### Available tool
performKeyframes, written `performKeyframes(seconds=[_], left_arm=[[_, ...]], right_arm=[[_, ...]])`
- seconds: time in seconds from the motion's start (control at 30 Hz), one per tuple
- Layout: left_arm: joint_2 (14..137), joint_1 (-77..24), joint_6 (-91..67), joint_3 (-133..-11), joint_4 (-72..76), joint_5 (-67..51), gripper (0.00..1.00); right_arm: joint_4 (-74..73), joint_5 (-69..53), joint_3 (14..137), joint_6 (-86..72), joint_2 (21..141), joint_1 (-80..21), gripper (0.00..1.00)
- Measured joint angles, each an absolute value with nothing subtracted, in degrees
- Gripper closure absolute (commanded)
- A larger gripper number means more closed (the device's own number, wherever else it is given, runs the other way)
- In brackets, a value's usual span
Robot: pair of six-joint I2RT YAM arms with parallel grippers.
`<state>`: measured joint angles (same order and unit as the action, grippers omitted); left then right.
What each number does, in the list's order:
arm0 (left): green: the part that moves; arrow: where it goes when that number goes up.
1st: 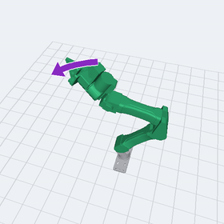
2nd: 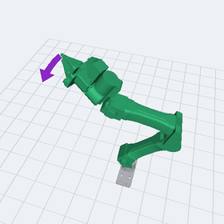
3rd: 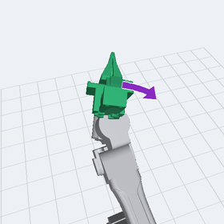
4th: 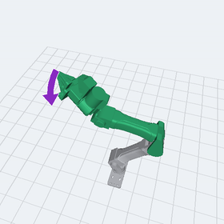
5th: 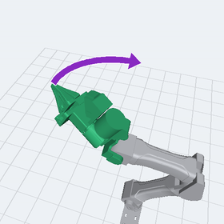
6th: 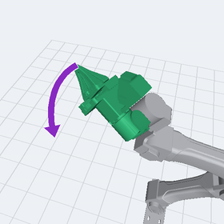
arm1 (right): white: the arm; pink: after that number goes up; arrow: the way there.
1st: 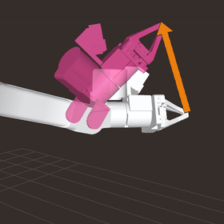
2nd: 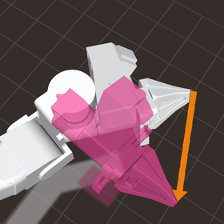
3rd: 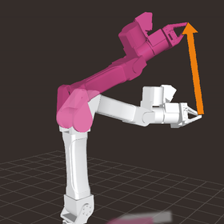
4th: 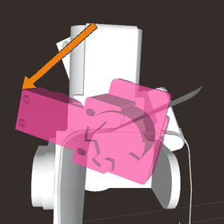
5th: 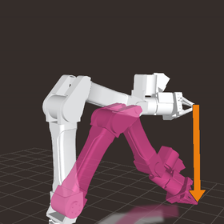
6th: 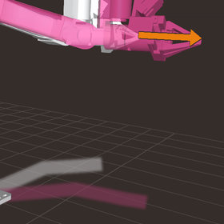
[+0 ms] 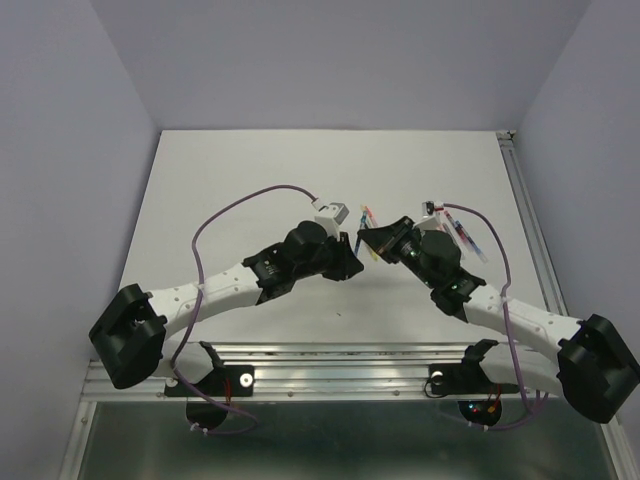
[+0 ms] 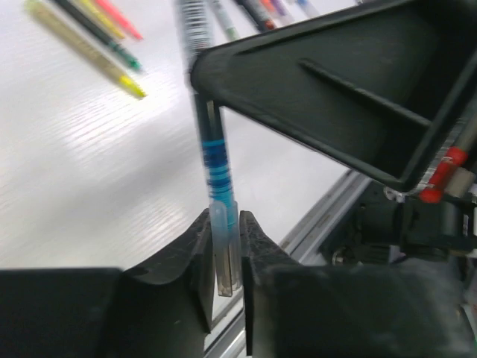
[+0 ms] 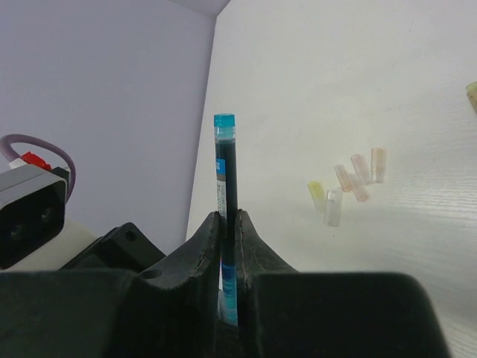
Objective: Open the pen caps
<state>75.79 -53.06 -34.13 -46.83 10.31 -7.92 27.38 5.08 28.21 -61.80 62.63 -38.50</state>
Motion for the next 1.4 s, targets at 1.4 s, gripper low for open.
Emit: performKeyframes(seconds=[1.4], left_arm=[[75.99,-36.25,-41.21,-40.86,-7.11,5.72,0.94]], right_arm=[[5.50,6.72,52.77,-19.97,96.29,-33.85,0.98]])
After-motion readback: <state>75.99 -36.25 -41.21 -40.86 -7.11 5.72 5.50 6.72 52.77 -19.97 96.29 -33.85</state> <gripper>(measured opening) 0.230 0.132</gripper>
